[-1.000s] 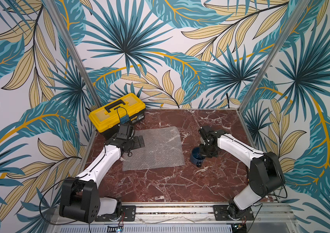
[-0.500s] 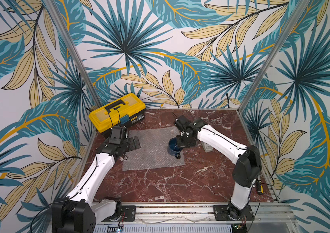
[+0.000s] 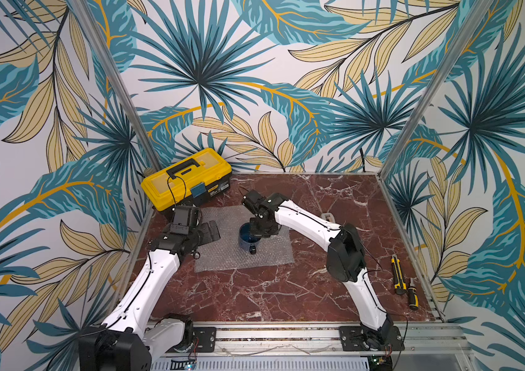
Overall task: Wrap mugs in bubble wrap
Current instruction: Place the mug on the bubble wrap.
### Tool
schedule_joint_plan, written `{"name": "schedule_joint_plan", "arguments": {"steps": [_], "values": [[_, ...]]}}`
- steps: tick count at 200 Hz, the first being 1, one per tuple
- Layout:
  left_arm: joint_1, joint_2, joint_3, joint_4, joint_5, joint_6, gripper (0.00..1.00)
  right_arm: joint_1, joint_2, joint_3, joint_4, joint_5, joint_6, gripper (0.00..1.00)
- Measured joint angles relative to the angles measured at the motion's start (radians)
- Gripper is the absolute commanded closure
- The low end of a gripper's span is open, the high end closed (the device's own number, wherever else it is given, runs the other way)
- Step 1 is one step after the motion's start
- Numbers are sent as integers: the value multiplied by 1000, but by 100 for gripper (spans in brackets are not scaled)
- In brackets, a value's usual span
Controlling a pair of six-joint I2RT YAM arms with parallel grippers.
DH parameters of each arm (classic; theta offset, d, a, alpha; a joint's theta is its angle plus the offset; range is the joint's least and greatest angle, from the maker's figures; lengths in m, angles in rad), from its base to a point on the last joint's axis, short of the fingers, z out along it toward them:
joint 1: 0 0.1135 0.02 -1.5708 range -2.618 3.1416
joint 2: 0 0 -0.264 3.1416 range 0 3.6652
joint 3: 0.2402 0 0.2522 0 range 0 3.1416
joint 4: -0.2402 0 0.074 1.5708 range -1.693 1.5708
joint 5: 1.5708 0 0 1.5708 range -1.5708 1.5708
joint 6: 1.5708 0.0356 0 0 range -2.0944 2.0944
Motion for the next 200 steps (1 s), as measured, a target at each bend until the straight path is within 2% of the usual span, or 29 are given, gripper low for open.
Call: {"name": "schedule_joint_plan", "arguments": {"steps": [62, 125, 142, 151, 167, 182, 200], "values": [[0, 1, 0, -1, -6, 0, 0, -3, 83, 160, 0, 10, 11, 100], [0, 2, 0, -1, -7, 0, 0, -6, 131, 177, -14, 23, 16, 100], [0, 2, 0, -2, -7, 0, 0, -9, 133, 177, -15, 23, 18, 88], [0, 2, 0, -2, -8, 0, 1, -10, 133, 177, -15, 23, 20, 74], [0, 2, 0, -2, -8, 0, 1, -11, 132, 181, -11, 21, 25, 61], [0, 2, 0, -2, -8, 0, 0, -12, 132, 187, -4, 23, 23, 52], [0, 2, 0, -3, -11, 0, 1, -13, 132, 187, -3, 22, 25, 48]]}}
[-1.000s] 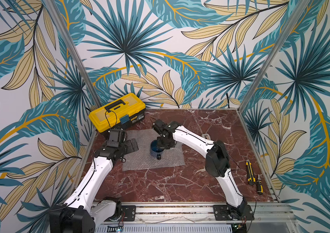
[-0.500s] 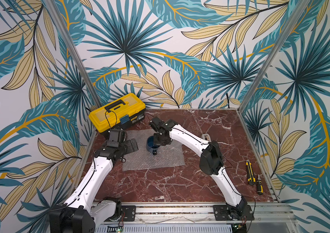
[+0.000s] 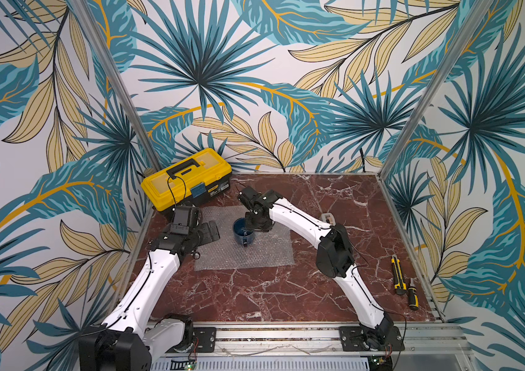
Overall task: Wrap mugs in bubble wrap
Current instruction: Place the mug on the bubble wrap.
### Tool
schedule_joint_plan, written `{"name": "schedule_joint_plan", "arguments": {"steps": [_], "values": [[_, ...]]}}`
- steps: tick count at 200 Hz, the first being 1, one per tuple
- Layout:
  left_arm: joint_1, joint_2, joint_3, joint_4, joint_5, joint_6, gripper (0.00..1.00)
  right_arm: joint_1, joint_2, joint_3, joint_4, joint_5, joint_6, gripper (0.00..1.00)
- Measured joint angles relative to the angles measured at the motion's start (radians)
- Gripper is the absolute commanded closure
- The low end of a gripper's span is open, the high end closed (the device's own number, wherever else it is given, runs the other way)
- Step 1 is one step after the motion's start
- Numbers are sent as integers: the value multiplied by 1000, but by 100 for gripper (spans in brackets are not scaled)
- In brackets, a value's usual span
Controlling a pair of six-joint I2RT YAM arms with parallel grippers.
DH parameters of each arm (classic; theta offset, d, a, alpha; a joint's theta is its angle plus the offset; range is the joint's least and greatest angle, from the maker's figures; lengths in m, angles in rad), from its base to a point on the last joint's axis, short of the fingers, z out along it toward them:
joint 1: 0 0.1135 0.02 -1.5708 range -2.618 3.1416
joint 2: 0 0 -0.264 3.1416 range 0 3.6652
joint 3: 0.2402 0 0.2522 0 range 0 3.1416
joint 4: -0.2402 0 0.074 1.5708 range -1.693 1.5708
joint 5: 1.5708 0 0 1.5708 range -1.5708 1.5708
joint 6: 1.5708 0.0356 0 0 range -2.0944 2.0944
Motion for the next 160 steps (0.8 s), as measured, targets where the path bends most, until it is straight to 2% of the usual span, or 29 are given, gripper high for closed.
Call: {"name": "schedule_joint_plan", "arguments": {"steps": [18, 36, 67, 100, 124, 160], "values": [[0, 0, 0, 0, -3, 0, 0, 0, -3, -1, -6, 1, -3, 46], [0, 0, 0, 0, -3, 0, 0, 0, -47, -66, -6, 9, -11, 40], [0, 1, 0, 0, -3, 2, 0, -8, -288, -383, 41, 20, -37, 35], [0, 7, 0, 0, 1, 1, 0, -42, -466, -612, 77, 6, -70, 35], [0, 6, 0, 0, 1, 1, 0, -60, -478, -731, 114, -20, -87, 34], [0, 6, 0, 0, 1, 0, 0, -63, -470, -799, 155, -31, -97, 34]]}}
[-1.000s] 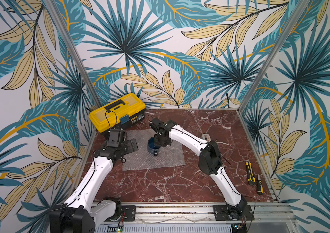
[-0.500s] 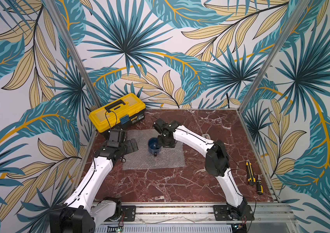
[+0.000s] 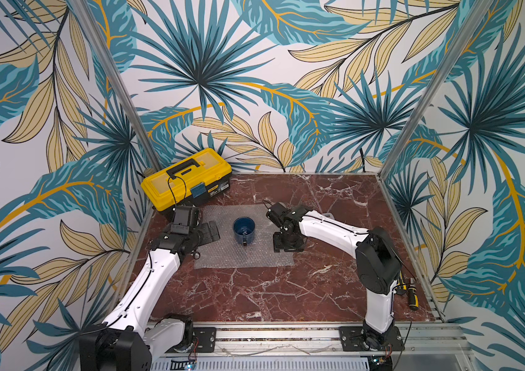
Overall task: Wrap mugs in bubble wrap
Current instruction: Wrap the mug in bubble wrap.
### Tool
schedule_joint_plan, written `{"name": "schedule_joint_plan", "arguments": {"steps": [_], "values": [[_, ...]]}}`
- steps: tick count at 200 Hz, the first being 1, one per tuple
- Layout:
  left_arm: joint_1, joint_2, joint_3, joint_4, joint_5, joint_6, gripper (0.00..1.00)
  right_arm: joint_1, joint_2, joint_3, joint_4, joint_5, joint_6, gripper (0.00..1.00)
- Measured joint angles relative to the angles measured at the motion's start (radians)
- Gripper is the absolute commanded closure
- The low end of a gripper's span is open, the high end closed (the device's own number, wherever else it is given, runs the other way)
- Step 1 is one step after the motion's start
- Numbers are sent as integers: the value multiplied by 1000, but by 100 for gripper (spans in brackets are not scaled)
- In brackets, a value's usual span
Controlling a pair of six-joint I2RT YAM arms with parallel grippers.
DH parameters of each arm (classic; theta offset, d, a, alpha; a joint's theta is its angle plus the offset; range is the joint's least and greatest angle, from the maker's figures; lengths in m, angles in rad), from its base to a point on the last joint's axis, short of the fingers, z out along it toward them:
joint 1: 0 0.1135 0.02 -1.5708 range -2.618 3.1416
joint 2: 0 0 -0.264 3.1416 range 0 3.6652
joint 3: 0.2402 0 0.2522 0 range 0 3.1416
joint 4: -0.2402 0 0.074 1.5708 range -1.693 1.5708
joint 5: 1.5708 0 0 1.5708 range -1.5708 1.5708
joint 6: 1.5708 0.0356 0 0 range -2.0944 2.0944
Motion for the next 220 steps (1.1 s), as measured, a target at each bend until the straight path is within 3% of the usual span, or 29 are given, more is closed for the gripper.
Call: {"name": "schedule_joint_plan", "arguments": {"steps": [33, 76, 97, 128, 164, 220], "values": [[0, 0, 0, -5, 0, 0, 0, -35, 0, -87, 43, -14, 0, 36], [0, 0, 0, -14, 0, 0, 0, -77, 9, -127, 85, -63, -6, 49], [0, 0, 0, -15, 0, -1, 0, -89, 33, -122, 97, -86, -11, 65], [0, 5, 0, -15, 0, -4, 0, -103, 49, -114, 106, -108, -25, 77], [0, 17, 0, -15, 8, -12, 0, -116, 48, -119, 114, -119, -27, 100], [-29, 33, -13, -15, 11, -27, 0, -119, -61, -259, 118, -93, -37, 100]]}}
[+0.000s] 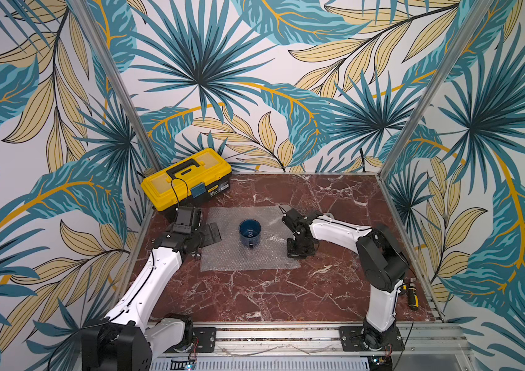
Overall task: Wrap mugs in bubble wrap
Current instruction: Wrap the mug in bubble wrap.
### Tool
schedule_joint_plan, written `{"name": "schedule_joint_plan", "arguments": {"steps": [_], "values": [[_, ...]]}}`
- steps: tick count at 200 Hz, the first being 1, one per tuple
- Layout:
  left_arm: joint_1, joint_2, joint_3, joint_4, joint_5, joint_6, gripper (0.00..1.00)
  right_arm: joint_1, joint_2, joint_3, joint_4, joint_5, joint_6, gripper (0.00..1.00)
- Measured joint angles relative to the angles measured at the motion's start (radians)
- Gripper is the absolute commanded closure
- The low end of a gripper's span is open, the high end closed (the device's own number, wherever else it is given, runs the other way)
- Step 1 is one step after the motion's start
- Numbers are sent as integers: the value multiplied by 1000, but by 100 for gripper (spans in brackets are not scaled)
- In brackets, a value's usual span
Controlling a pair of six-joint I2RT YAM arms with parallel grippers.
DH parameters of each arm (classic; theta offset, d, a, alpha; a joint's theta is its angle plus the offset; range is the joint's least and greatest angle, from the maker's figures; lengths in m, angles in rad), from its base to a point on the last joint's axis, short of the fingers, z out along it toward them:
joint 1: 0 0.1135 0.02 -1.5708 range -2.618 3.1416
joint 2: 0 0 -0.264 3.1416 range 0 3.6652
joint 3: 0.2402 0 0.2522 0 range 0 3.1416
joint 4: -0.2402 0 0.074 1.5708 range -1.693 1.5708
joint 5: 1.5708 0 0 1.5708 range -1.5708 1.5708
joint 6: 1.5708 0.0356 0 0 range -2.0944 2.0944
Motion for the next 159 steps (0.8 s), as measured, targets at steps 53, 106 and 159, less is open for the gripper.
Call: {"name": "schedule_joint_plan", "arguments": {"steps": [53, 106, 159], "values": [[-92, 74, -16, -1, 3, -26, 3, -27, -185, -188, -21, 21, -8, 100], [-246, 117, 7, -3, -10, -17, 4, -31, -285, -154, -7, -51, -7, 100], [-385, 117, 48, 39, -7, 33, 3, 20, -266, 89, 90, -169, -6, 100]]}}
